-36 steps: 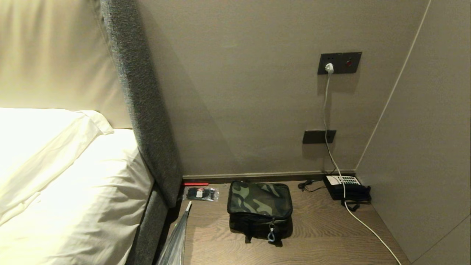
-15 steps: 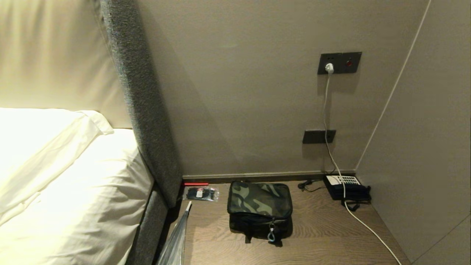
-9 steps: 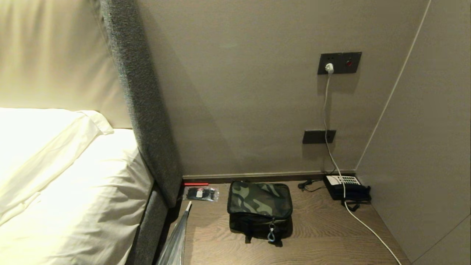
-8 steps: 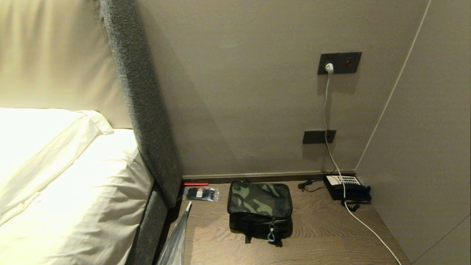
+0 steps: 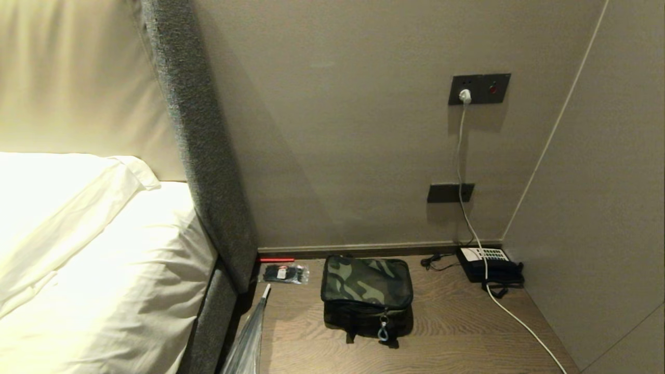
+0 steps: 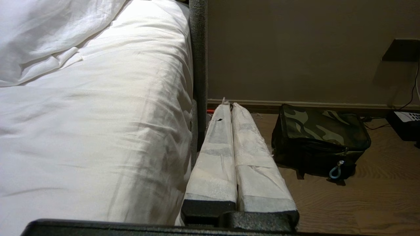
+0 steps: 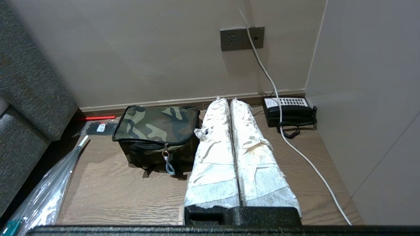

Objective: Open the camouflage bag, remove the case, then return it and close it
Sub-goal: Open the top of the storage box

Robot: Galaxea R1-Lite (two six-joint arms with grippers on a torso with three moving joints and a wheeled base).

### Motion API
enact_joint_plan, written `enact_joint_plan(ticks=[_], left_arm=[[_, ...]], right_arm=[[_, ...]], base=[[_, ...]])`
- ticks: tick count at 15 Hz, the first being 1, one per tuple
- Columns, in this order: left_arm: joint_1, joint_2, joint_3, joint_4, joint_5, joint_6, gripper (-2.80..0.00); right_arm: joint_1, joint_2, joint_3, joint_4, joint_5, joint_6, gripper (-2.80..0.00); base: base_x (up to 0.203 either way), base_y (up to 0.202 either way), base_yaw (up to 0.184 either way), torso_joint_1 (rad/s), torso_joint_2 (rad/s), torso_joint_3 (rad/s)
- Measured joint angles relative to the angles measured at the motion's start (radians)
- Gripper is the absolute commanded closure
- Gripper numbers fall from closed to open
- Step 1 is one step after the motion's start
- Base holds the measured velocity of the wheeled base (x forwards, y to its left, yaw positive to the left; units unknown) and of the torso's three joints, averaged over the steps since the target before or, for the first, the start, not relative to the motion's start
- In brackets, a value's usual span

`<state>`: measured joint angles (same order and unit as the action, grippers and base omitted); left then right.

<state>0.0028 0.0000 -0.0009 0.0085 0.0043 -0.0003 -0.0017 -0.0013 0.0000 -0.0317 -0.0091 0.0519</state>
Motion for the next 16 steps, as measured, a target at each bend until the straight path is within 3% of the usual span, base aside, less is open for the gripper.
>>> enact_joint_plan(ticks=[16], left_arm=[[0.000,0.000,-0.001,0.000,0.000,0.008,0.00]], right_arm=[[0.000,0.000,0.000,0.000,0.000,0.000,0.00]], base=[[0.000,0.000,0.000,0.000,0.00,0.000]])
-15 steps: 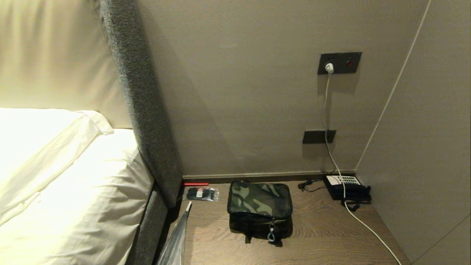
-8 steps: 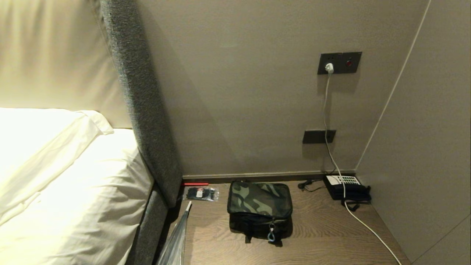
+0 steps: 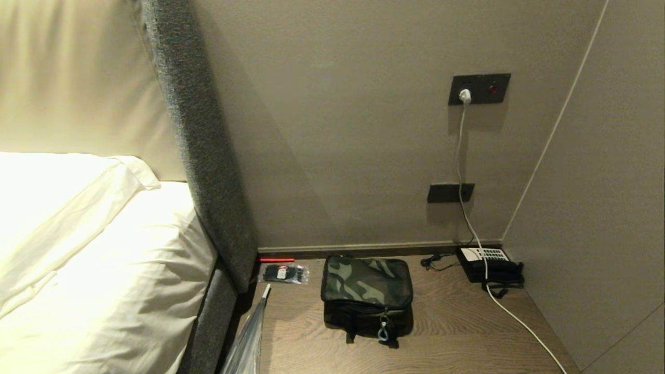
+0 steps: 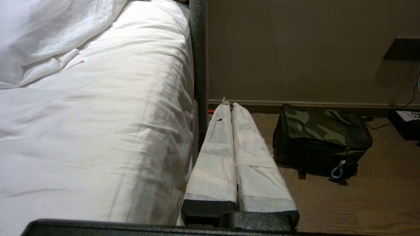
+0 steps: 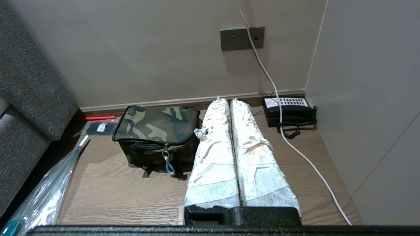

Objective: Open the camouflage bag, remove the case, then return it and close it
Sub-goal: Open the top of the storage box

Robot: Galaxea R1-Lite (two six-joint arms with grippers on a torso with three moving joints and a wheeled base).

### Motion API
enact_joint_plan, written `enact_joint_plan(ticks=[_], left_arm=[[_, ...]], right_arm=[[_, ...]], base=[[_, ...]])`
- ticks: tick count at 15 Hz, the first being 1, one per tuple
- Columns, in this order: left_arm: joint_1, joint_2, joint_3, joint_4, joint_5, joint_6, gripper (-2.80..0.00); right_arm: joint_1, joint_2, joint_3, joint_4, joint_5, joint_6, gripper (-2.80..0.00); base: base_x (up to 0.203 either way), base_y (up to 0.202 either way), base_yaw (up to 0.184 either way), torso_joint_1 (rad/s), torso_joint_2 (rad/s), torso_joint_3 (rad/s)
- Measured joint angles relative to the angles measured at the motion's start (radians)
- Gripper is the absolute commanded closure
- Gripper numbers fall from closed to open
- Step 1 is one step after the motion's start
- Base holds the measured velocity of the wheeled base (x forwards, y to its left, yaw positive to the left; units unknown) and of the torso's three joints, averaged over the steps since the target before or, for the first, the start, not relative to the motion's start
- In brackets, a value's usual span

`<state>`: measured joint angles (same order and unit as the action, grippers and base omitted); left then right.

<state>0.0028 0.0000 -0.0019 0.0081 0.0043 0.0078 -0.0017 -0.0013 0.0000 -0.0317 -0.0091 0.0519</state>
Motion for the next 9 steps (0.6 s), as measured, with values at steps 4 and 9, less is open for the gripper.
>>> enact_joint_plan(ticks=[4,9], left_arm=[[0.000,0.000,0.000,-0.004,-0.001,0.002,0.00],[0.000,0.011,-0.169,0.106,-0.067,0.014,0.00]], right_arm=[[0.000,0.000,0.000,0.000,-0.001,0.000,0.00],[0.000,0.000,0.000,0.000,0.000,0.000,0.00]], base=[[0.000,0.000,0.000,0.000,0.00,0.000],[0.000,0.000,0.000,0.000,0.00,0.000]])
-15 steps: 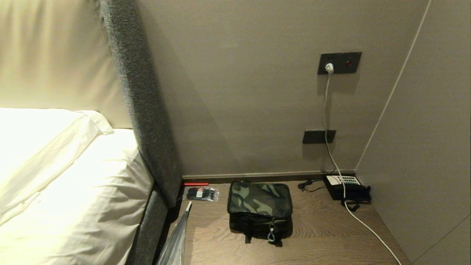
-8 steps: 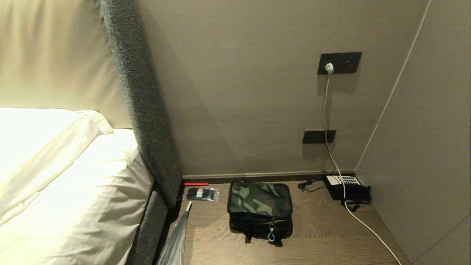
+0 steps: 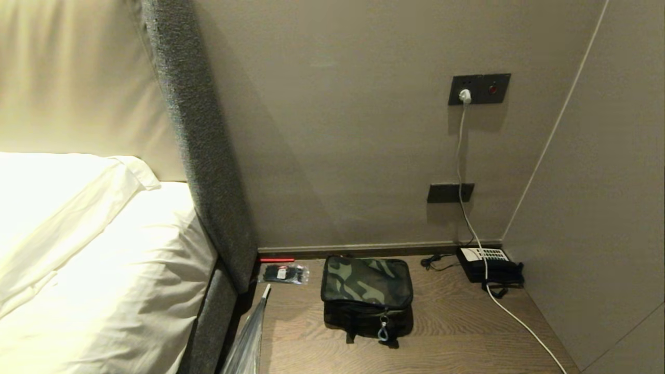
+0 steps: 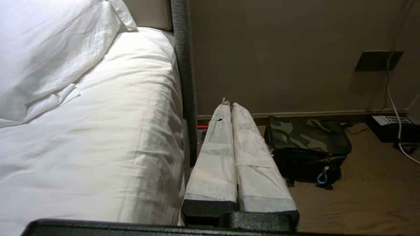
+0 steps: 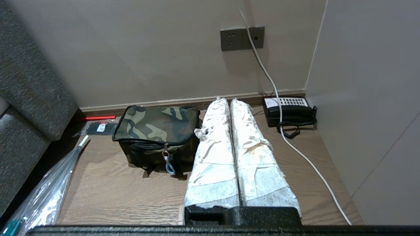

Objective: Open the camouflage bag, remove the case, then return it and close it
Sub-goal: Open the top of the storage box

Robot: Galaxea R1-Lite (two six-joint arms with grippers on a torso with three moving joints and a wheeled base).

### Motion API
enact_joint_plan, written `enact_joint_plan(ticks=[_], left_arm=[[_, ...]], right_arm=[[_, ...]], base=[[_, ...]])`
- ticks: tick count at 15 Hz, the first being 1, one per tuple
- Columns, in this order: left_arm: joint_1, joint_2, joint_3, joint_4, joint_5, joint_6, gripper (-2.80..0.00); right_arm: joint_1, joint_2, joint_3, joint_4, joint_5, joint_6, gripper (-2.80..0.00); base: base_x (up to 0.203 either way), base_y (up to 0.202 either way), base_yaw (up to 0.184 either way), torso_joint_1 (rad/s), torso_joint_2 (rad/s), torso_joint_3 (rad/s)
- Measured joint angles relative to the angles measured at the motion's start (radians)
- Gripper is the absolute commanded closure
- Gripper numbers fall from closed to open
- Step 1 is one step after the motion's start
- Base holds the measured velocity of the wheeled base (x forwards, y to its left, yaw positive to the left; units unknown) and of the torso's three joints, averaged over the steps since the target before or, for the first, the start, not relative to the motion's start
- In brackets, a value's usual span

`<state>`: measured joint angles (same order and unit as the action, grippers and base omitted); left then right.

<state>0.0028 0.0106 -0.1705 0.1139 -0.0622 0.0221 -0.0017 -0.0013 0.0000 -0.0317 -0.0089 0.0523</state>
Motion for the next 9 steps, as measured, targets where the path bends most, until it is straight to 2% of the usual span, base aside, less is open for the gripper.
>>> enact_joint_plan(ticks=[2,4,6,9], left_arm=[[0.000,0.011,-0.107,0.096,-0.013,-0.002,0.00],[0.000,0.022,-0.165,0.167,-0.018,-0.003,0.00],[0.000,0.024,-0.169,0.174,-0.017,-0.004,0.00],[0.000,0.006,-0.084,0.158,0.003,-0.008,0.00]], right_arm=[[0.000,0.000,0.000,0.000,0.000,0.000,0.00],[0.000,0.000,0.000,0.000,-0.001,-0.001,0.00],[0.000,0.000,0.000,0.000,-0.001,0.000,0.00],[0.000,0.000,0.000,0.000,-0.001,0.000,0.00]], base=[[0.000,0.000,0.000,0.000,0.00,0.000],[0.000,0.000,0.000,0.000,0.00,0.000],[0.000,0.000,0.000,0.000,0.00,0.000],[0.000,0.000,0.000,0.000,0.00,0.000]])
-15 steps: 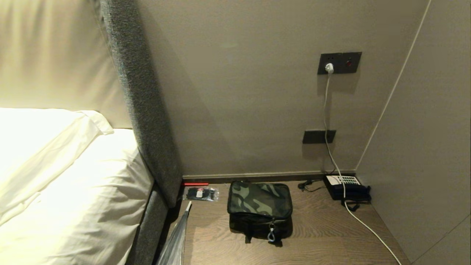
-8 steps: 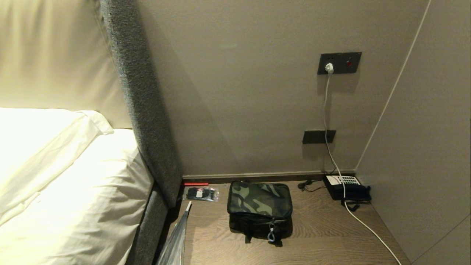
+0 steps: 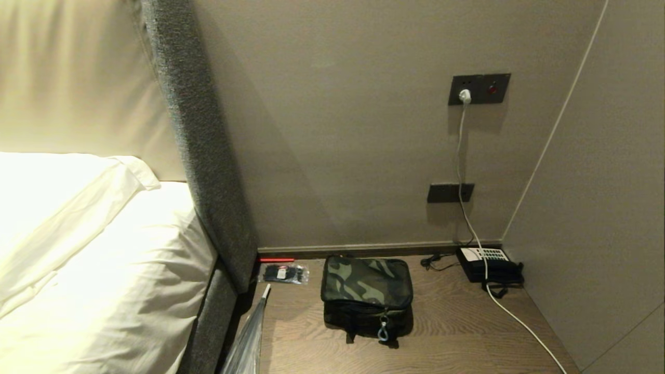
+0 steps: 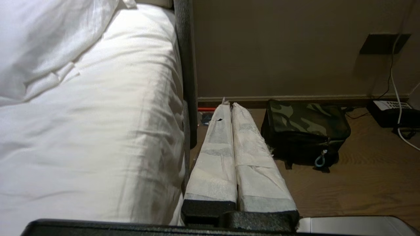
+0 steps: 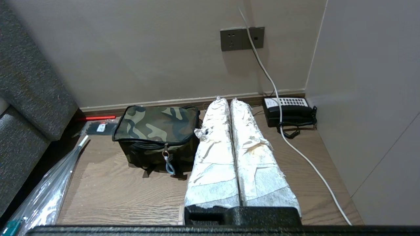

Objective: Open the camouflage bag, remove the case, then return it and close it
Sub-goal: Open the top of the storage box

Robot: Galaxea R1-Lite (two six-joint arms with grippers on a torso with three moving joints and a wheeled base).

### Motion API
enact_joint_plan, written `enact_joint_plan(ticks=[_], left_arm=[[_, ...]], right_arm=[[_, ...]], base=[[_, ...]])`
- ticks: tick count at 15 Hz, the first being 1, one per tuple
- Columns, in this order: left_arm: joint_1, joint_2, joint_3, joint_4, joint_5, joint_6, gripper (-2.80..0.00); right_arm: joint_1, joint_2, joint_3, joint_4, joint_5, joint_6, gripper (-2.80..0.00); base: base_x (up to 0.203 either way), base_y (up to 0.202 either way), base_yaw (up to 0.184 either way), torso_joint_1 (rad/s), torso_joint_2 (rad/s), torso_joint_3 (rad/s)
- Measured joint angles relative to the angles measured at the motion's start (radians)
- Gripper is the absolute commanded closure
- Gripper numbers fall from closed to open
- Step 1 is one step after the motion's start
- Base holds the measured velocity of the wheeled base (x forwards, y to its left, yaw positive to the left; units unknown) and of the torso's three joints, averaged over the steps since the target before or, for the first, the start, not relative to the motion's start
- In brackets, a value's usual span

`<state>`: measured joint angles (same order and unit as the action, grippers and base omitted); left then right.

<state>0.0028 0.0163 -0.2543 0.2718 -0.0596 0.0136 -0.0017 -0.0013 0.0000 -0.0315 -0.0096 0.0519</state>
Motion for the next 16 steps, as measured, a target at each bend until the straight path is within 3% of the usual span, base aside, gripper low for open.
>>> enact_joint_plan(ticks=[6,16], left_arm=[[0.000,-0.014,0.166,-0.076,0.070,-0.007,0.00],[-0.001,-0.015,0.182,-0.087,0.068,0.009,0.00]], right_arm=[[0.000,0.000,0.000,0.000,0.000,0.000,0.00],[0.000,0.000,0.000,0.000,0.000,0.000,0.00]], base=[[0.000,0.000,0.000,0.000,0.00,0.000],[0.000,0.000,0.000,0.000,0.00,0.000]])
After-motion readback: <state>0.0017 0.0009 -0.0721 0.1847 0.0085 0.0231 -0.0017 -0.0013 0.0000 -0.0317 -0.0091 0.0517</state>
